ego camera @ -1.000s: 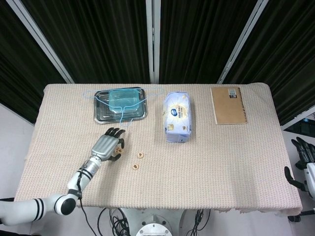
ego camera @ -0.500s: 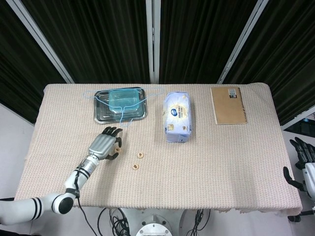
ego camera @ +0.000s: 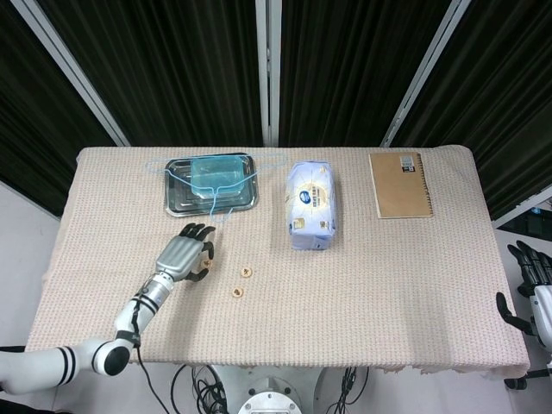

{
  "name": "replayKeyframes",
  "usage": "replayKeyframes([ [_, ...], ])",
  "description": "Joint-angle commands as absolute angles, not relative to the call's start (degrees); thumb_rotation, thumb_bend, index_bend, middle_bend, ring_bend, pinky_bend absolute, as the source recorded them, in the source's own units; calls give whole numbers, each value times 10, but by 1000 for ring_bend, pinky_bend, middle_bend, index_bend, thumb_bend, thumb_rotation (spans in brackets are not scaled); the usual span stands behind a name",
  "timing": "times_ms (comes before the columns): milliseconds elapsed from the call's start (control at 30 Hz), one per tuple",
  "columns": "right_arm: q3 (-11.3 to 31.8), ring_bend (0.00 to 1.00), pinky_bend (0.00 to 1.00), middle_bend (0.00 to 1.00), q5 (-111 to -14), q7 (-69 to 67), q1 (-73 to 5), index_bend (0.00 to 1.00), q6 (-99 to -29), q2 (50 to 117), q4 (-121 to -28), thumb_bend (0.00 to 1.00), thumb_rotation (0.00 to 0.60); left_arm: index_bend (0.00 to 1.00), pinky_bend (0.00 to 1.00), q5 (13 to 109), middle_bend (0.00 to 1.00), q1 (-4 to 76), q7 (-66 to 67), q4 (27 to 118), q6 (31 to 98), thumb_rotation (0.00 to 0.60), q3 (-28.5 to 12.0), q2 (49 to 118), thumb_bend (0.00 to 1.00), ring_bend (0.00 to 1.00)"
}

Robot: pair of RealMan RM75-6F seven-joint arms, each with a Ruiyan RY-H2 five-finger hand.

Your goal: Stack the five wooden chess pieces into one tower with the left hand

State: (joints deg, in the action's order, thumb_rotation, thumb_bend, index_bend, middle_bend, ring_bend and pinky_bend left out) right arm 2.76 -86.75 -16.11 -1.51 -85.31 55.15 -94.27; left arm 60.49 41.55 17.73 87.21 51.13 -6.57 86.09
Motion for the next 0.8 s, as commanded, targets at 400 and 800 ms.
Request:
replayKeyframes([
  [400, 26, 0, 0, 0, -868, -159, -15, 0, -851, 551, -943, 406, 600, 488, 0, 606, 73, 413, 168, 865, 513, 600, -62, 863, 312, 0],
  [800, 25, 0, 0, 0, -867, -160, -15, 0, -849, 549, -943, 406, 600, 485, 0, 612, 73, 412, 161, 856, 515, 600, -62, 870, 311, 0],
])
